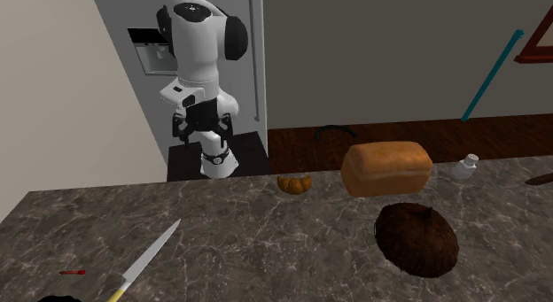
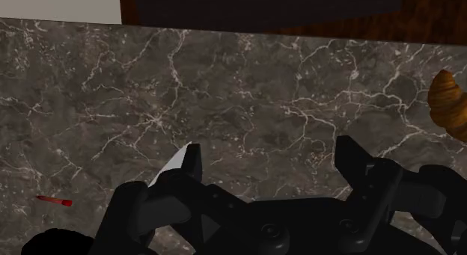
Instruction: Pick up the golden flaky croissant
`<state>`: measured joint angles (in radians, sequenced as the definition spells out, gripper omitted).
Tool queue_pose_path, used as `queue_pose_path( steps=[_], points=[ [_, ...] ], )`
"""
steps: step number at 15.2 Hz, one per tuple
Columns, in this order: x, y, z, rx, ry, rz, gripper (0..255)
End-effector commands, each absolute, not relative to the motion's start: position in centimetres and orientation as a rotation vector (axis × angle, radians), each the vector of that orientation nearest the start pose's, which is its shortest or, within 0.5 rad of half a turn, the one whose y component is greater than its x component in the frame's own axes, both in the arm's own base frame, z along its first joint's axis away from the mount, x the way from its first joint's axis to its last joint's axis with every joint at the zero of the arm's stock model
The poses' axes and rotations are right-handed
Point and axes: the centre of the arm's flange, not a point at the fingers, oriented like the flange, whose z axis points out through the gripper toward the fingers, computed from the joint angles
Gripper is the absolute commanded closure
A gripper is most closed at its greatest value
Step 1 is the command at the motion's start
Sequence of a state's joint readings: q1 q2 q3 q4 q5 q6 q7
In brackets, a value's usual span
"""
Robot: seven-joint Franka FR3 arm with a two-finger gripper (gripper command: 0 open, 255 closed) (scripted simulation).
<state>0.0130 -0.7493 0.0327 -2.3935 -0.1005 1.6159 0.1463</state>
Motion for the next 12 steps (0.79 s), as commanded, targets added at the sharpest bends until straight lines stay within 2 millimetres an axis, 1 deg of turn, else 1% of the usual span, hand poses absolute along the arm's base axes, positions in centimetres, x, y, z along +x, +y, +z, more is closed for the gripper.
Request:
queue_pose_path(
  steps=[1, 7, 12],
  points=[
    [31.9, 0.7, 56.6, -3.262, 0.169, 0.028, 0],
    [34.6, 4.9, 52.0, -3.191, -0.214, -0.043, 0],
    [36.1, 9.1, 48.4, -3.097, -0.518, -0.099, 0]
  ],
)
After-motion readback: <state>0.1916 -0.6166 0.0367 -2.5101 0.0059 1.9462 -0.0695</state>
